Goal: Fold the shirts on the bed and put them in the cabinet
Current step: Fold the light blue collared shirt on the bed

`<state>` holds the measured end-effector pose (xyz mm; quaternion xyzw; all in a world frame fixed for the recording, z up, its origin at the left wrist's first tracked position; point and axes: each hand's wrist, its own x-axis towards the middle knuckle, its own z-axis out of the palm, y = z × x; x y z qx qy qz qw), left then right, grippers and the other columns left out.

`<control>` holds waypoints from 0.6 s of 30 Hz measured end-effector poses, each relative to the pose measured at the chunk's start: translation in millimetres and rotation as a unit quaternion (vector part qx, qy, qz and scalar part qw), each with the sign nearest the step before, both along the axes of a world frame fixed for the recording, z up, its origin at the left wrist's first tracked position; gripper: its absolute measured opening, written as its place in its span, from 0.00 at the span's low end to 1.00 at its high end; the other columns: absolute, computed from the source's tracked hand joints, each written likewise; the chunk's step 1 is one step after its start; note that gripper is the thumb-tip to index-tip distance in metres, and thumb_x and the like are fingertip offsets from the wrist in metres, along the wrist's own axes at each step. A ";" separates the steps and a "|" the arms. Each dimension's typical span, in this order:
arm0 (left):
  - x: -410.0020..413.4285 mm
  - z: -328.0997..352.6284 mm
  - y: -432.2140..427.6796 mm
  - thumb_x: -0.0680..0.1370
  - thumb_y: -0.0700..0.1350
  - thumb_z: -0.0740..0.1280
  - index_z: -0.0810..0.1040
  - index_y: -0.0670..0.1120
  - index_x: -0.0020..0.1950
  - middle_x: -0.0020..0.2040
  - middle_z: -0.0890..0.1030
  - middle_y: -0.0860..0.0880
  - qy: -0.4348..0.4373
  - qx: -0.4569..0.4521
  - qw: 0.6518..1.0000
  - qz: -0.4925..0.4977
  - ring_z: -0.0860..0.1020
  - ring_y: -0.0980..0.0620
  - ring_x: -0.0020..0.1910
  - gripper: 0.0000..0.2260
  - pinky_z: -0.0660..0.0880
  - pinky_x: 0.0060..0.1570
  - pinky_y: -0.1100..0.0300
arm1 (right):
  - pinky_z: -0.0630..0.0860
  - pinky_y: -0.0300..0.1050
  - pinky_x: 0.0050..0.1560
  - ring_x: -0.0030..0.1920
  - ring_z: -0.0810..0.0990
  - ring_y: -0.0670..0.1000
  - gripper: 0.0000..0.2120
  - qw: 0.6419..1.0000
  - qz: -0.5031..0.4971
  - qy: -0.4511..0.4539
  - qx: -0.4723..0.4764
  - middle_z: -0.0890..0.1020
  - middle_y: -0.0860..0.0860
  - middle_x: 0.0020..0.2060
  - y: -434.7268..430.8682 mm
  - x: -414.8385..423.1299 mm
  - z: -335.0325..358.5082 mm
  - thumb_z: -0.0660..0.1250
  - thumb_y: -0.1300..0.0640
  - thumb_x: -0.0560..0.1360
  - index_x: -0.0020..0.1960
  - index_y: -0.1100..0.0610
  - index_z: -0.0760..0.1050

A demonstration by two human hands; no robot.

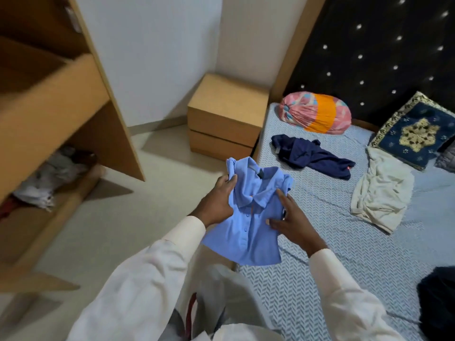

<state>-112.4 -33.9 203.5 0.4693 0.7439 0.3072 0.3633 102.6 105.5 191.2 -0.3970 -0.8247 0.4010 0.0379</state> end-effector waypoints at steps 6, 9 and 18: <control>-41.8 91.5 -42.0 0.71 0.33 0.60 0.50 0.60 0.80 0.77 0.51 0.61 0.042 -0.015 0.996 0.075 0.76 0.46 0.61 0.42 0.77 0.53 0.47 | 0.70 0.42 0.59 0.69 0.70 0.53 0.39 0.997 0.072 0.015 0.018 0.65 0.55 0.74 -16.1 -67.5 104.6 0.67 0.71 0.73 0.80 0.57 0.57; -67.7 127.4 -60.2 0.73 0.33 0.61 0.49 0.60 0.80 0.78 0.49 0.60 0.077 -0.017 0.988 0.135 0.76 0.46 0.59 0.41 0.73 0.43 0.56 | 0.68 0.38 0.60 0.73 0.67 0.52 0.39 0.993 0.111 0.038 0.026 0.64 0.50 0.74 -23.8 -114.7 144.1 0.65 0.72 0.72 0.80 0.56 0.58; -172.2 181.0 -132.9 0.74 0.31 0.62 0.50 0.57 0.81 0.80 0.51 0.56 0.166 0.070 0.938 0.295 0.72 0.52 0.66 0.41 0.77 0.52 0.53 | 0.62 0.17 0.53 0.65 0.61 0.32 0.40 0.964 0.230 0.121 0.047 0.61 0.39 0.71 -53.9 -283.9 204.0 0.66 0.71 0.73 0.79 0.47 0.58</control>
